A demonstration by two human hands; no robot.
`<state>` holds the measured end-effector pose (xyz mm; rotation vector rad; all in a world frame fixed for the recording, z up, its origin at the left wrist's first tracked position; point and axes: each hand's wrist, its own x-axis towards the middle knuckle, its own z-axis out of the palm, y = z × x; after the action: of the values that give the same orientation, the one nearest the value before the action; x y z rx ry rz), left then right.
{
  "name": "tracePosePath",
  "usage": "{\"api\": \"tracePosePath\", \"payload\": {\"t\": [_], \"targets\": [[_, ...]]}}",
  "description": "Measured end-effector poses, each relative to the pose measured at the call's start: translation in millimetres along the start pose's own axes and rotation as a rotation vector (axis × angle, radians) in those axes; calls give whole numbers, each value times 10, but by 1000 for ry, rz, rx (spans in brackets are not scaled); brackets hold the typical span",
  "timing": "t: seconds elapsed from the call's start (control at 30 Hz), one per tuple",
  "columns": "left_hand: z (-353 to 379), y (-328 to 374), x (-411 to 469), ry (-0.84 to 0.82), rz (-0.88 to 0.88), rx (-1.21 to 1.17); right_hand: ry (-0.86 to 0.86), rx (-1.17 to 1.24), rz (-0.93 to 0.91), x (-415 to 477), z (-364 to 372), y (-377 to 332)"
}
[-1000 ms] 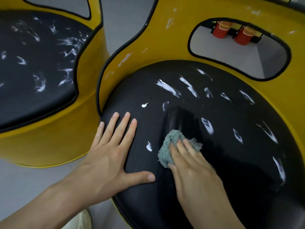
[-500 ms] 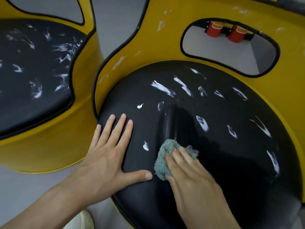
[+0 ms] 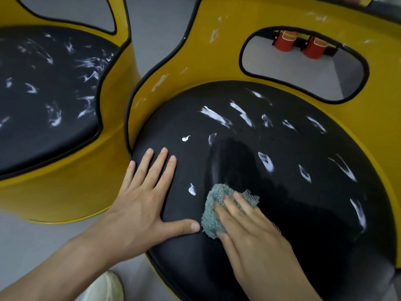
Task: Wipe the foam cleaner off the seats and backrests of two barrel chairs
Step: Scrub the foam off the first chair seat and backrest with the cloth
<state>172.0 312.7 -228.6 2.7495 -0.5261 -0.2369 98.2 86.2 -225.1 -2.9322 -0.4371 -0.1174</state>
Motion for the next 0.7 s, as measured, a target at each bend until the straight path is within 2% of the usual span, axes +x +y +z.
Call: {"api": "tracePosePath", "payload": {"t": [0.1, 0.2, 0.27, 0.33, 0.47, 0.6, 0.7], "targets": [[-18, 9, 2, -7, -7, -2, 14, -65, -7, 423, 71, 141], [-11, 11, 2, -13, -14, 6, -37, -63, 90, 972, -8, 333], [-11, 9, 3, -19, -9, 1, -22, -66, 131, 1016, -30, 380], [-9, 2, 6, -28, -5, 8, 40, -88, 83, 724, -29, 267], [-23, 10, -4, -46, -3, 14, 7, 11, -68, -39, 46, -14], [-56, 13, 13, -122, -15, 68, 45, -23, -164, 335, 172, 23], [-74, 8, 21, -154, -11, 79, 59, -57, -159, 814, 233, -55]]}}
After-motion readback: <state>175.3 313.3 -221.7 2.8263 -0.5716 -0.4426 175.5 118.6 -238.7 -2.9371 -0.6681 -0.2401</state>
